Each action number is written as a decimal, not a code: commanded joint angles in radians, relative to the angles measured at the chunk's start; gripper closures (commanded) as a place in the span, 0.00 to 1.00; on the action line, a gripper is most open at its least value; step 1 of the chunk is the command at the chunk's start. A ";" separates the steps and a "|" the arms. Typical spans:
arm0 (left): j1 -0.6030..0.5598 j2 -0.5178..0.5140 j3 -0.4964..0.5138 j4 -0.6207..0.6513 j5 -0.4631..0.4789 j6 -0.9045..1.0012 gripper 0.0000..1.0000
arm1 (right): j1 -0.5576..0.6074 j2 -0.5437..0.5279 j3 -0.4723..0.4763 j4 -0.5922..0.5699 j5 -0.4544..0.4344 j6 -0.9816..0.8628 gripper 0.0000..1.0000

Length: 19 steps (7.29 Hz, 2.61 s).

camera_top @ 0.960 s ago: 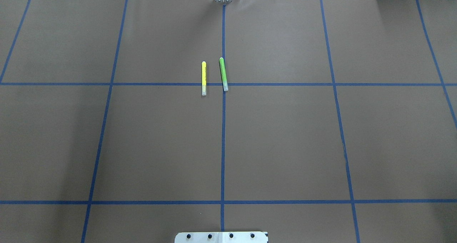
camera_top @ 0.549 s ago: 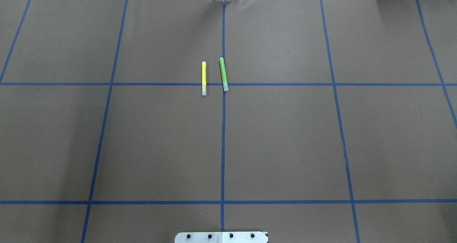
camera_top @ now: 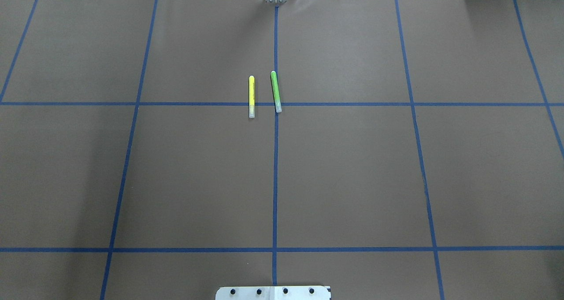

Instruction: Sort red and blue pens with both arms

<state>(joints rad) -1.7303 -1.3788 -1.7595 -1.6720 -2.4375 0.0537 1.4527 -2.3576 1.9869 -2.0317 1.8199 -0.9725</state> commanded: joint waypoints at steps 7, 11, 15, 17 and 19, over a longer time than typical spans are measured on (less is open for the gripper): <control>0.000 0.001 -0.001 -0.002 0.000 0.000 0.00 | -0.002 0.024 -0.076 0.007 0.075 0.032 1.00; 0.000 0.001 -0.001 -0.002 0.000 0.002 0.00 | 0.000 0.021 -0.089 -0.002 0.068 0.029 1.00; 0.000 0.001 -0.001 -0.005 0.000 0.002 0.00 | 0.000 0.023 -0.102 -0.004 0.087 0.037 0.02; 0.000 0.001 0.000 -0.003 0.000 0.002 0.00 | 0.000 0.024 -0.102 -0.004 0.091 0.034 0.01; 0.000 0.001 0.000 -0.003 0.000 0.000 0.00 | 0.000 0.061 -0.100 -0.010 0.096 0.034 0.01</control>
<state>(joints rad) -1.7303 -1.3775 -1.7596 -1.6753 -2.4375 0.0549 1.4527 -2.3215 1.8860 -2.0369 1.9125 -0.9386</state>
